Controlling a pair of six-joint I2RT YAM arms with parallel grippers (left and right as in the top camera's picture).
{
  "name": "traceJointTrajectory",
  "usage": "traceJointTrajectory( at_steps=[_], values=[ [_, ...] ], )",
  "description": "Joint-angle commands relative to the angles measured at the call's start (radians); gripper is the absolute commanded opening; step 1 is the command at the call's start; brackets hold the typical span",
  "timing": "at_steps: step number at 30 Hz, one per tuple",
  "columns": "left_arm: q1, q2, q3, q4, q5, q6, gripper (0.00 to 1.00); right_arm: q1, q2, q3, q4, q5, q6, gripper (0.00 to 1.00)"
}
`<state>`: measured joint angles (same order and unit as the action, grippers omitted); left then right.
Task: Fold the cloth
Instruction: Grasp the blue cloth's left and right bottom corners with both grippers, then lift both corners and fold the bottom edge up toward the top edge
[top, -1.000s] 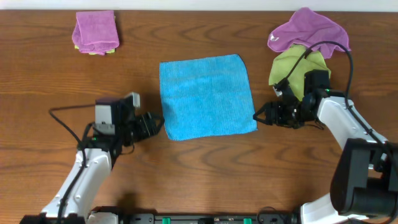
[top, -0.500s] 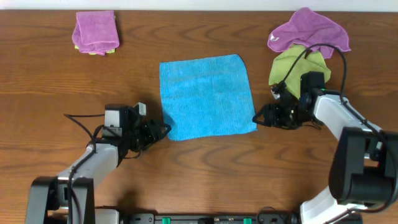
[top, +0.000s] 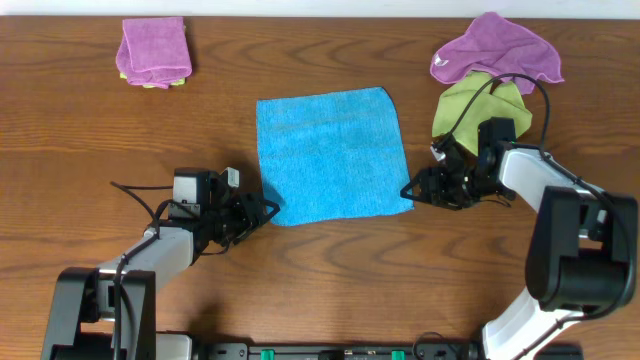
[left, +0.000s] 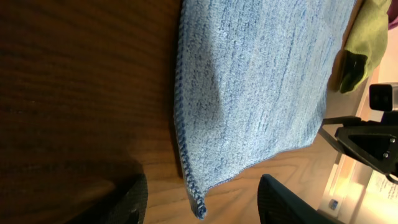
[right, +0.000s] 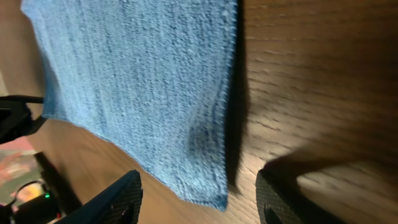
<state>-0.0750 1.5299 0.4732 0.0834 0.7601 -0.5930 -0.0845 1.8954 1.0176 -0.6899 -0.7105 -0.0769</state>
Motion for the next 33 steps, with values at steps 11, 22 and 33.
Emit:
traceJointTrajectory(
  at_steps=[11,22,33],
  values=[
    [-0.026,0.014,0.001,0.060,-0.009,-0.063,0.47,0.052,0.088,-0.013,-0.021,0.089,0.010,0.45],
    [-0.031,0.014,0.001,0.110,-0.020,-0.093,0.06,0.052,0.088,-0.009,-0.018,0.090,0.039,0.02],
    [-0.030,0.014,0.015,0.142,0.019,-0.087,0.06,0.054,0.006,0.096,-0.081,0.072,0.062,0.02]
  ],
)
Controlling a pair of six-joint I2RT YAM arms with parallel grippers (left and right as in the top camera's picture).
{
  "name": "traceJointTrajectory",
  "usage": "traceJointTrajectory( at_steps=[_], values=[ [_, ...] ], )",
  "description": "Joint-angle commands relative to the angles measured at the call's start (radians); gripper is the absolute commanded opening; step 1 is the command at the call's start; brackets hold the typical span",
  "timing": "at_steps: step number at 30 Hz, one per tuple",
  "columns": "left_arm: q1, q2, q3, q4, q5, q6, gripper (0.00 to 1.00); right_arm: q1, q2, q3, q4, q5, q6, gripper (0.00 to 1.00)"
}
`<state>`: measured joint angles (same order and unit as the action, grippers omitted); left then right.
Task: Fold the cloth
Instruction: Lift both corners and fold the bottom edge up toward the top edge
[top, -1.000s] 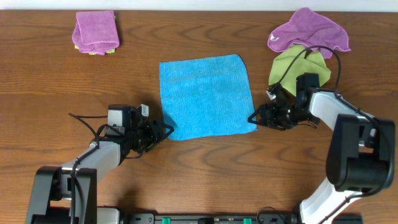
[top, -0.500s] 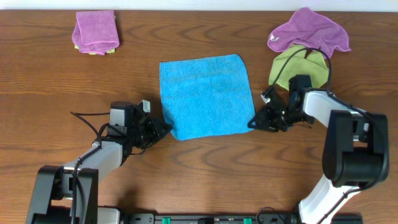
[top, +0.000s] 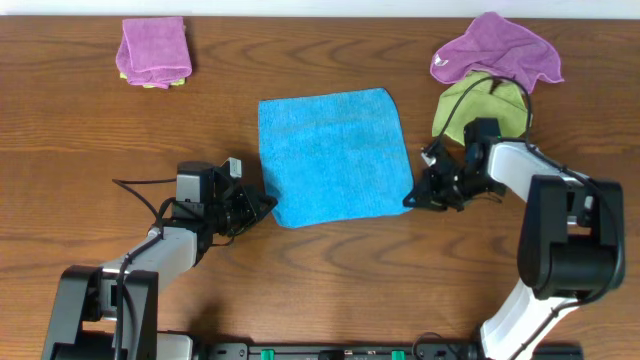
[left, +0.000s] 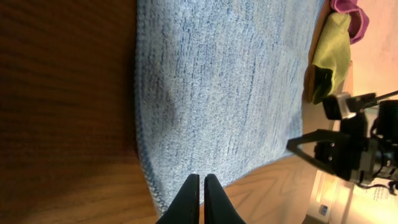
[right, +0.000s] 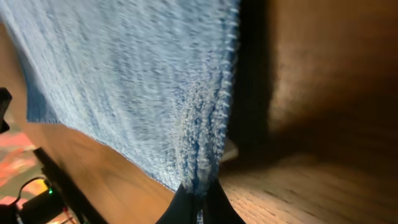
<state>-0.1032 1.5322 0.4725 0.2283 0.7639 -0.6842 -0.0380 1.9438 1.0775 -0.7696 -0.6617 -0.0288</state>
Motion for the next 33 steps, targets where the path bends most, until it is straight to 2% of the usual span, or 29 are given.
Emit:
traceJointTrajectory(
  at_steps=[1,2,3,7,14,20,26,29,33],
  values=[
    [-0.002,0.011,0.016,-0.009,0.015,0.008,0.06,0.008,-0.044,0.039,-0.001,0.026,0.014,0.01],
    [-0.001,0.011,0.016,-0.022,0.015,0.017,0.14,0.008,-0.044,0.038,-0.002,0.026,0.013,0.02],
    [-0.001,0.011,0.016,-0.052,0.014,0.041,0.31,0.008,-0.044,0.038,-0.005,0.026,0.013,0.01],
    [-0.002,0.011,0.016,-0.146,0.013,0.095,0.49,0.008,-0.044,0.038,-0.005,0.034,0.013,0.02],
    [-0.016,0.012,0.014,-0.172,-0.011,0.115,0.54,0.009,-0.044,0.038,-0.005,0.053,0.013,0.01],
    [-0.089,0.019,0.015,-0.126,-0.050,0.074,0.55,0.026,-0.044,0.038,-0.005,0.058,0.013,0.02],
    [-0.090,0.020,0.015,-0.127,-0.063,0.055,0.33,0.035,-0.044,0.038,-0.006,0.068,0.013,0.01],
    [-0.090,0.037,0.015,-0.118,-0.068,0.055,0.29,0.036,-0.044,0.038,-0.013,0.068,0.013,0.01],
    [-0.091,0.087,0.015,-0.072,-0.039,0.040,0.30,0.042,-0.044,0.038,-0.028,0.068,0.013,0.02]
  ],
)
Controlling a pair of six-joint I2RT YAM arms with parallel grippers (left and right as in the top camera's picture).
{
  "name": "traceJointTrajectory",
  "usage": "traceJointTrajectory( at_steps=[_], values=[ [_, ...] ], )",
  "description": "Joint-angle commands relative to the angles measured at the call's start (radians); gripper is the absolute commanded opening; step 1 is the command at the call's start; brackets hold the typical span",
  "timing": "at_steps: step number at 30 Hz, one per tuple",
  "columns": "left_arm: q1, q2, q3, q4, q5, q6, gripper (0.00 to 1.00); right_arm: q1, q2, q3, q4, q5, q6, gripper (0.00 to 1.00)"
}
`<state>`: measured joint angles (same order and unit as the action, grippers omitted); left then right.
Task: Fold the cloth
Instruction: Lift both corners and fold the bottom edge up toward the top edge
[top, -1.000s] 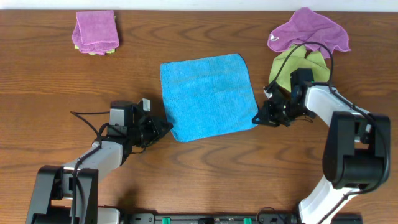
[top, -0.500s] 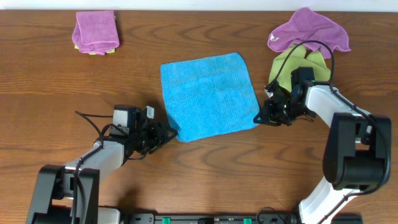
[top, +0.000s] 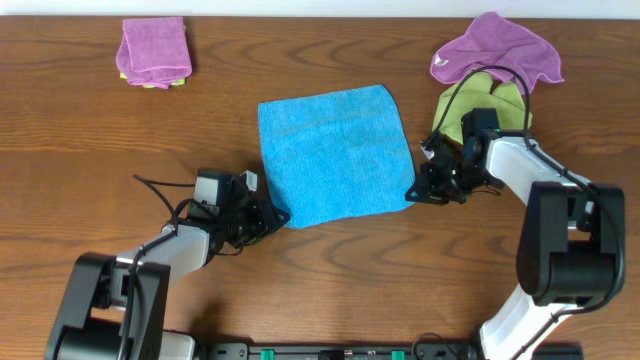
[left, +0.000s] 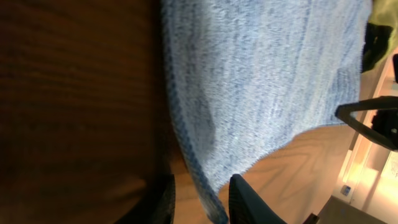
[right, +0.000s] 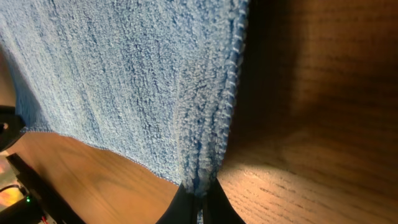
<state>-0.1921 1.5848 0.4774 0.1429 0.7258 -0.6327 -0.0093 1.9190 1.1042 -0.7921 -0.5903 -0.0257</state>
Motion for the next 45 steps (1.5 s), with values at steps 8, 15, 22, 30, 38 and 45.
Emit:
traceJointTrajectory(
  at_steps=[8,15,22,30,38,45],
  values=[
    [0.005,0.084,0.023,0.111,0.044,-0.066,0.06,0.019,-0.019,0.011,-0.014,-0.001,0.011,0.02],
    [0.051,0.083,0.153,0.122,0.143,-0.093,0.05,0.046,-0.039,0.051,-0.027,-0.021,0.076,0.02],
    [0.112,0.084,0.249,0.119,0.049,-0.085,0.06,0.057,-0.074,0.195,-0.001,0.001,0.093,0.02],
    [0.116,0.201,0.376,0.122,-0.023,-0.040,0.06,0.082,-0.068,0.202,0.241,0.051,0.210,0.02],
    [0.138,0.370,0.603,0.023,-0.012,0.024,0.05,0.098,0.036,0.218,0.390,0.048,0.318,0.01],
    [0.169,0.394,0.672,-0.018,-0.084,0.063,0.06,0.116,0.175,0.367,0.418,0.021,0.348,0.02]
  ],
)
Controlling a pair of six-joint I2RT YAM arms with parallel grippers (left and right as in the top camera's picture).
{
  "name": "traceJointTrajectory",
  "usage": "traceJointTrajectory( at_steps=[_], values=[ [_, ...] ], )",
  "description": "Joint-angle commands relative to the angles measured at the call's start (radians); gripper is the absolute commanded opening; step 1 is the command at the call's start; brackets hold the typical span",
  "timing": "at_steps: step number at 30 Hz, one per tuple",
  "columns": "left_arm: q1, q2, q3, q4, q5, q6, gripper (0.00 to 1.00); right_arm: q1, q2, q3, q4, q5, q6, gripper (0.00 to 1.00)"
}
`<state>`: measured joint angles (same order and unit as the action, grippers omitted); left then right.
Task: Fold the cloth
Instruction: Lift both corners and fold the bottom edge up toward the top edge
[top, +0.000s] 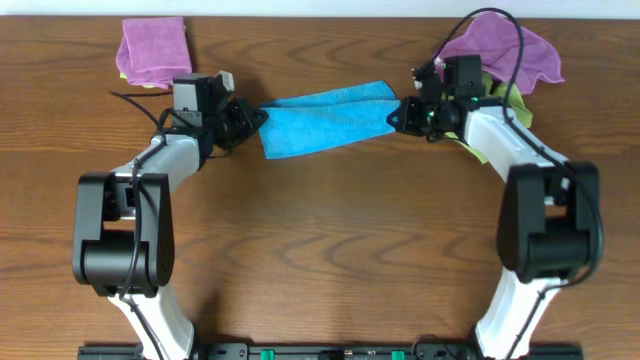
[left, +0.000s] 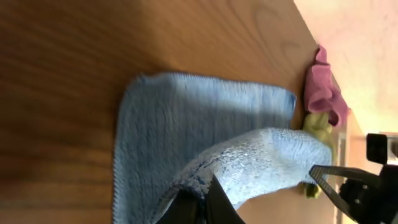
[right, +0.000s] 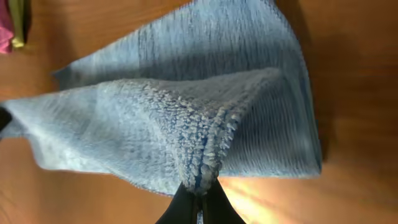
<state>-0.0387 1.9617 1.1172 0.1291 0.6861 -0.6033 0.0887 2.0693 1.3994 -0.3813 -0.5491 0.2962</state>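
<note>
The blue cloth (top: 325, 115) lies doubled over near the far side of the table, its near half lifted over the far half. My left gripper (top: 262, 118) is shut on the cloth's left corner, and my right gripper (top: 393, 115) is shut on its right corner. In the left wrist view the gripper (left: 202, 194) pinches a raised fold of the cloth (left: 186, 118) above the flat layer. The right wrist view has the gripper (right: 199, 186) pinching a bunched corner of the cloth (right: 186, 99) over the lower layer.
A folded purple cloth (top: 153, 48) on a yellow one sits at the far left corner. A crumpled purple cloth (top: 505, 45) and a green cloth (top: 497, 92) lie at the far right, just behind my right arm. Bare wooden table (top: 320, 250) spreads in front.
Both grippers were at the near corners of the flat cloth, the left with its fingers slightly apart. Now both are shut on those corners at the cloth's far edge, and the cloth is doubled over.
Both grippers first stood open at the near corners of the flat cloth. Then both were shut there, the right on its corner. Then the left's fingers were apart around its corner again. Now both hold the corners over the far edge, the cloth doubled.
</note>
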Motion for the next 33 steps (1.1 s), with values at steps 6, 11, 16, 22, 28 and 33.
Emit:
traceJointTrajectory(
  at_steps=[6,11,16,22,28,33],
  values=[
    [0.034,0.050,0.078,-0.004,-0.043,0.043,0.06,0.027,0.105,0.210,-0.003,-0.027,0.040,0.02],
    [0.034,0.119,0.147,-0.002,-0.011,0.047,0.06,0.028,0.123,0.223,-0.007,-0.027,0.049,0.02],
    [0.034,0.137,0.158,-0.024,0.014,0.048,0.06,0.028,0.125,0.223,-0.053,0.000,0.050,0.02],
    [0.033,0.137,0.158,-0.158,0.024,0.099,0.06,0.028,0.126,0.223,-0.102,0.029,0.039,0.02],
    [0.032,0.137,0.158,-0.199,0.047,0.118,0.05,0.028,0.137,0.223,-0.135,0.068,0.013,0.02],
    [0.032,0.137,0.158,-0.231,0.036,0.135,0.06,0.028,0.152,0.223,-0.124,0.072,0.013,0.02]
  ],
)
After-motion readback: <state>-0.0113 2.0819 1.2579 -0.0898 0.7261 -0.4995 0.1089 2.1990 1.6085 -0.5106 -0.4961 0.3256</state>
